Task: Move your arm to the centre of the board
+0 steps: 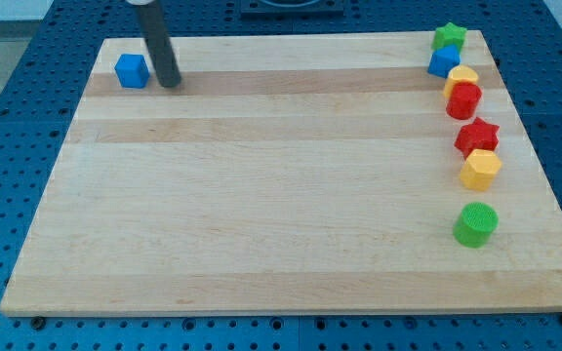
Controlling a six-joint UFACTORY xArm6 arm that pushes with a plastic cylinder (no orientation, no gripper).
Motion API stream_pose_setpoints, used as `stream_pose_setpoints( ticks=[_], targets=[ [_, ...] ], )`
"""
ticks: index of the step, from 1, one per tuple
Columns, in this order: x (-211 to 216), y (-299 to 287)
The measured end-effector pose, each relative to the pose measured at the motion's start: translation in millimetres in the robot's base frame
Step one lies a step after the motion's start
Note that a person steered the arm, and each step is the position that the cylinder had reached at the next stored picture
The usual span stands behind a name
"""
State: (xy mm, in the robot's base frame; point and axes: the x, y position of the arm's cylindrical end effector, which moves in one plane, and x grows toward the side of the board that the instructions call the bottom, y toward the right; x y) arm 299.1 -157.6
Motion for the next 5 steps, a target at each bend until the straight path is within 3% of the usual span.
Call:
stream_pose_setpoints(
  ticks=[2,3,5],
  targets=[
    [38.7,33.7],
    [77.4,35.0],
    [90.0,49.1]
  ],
)
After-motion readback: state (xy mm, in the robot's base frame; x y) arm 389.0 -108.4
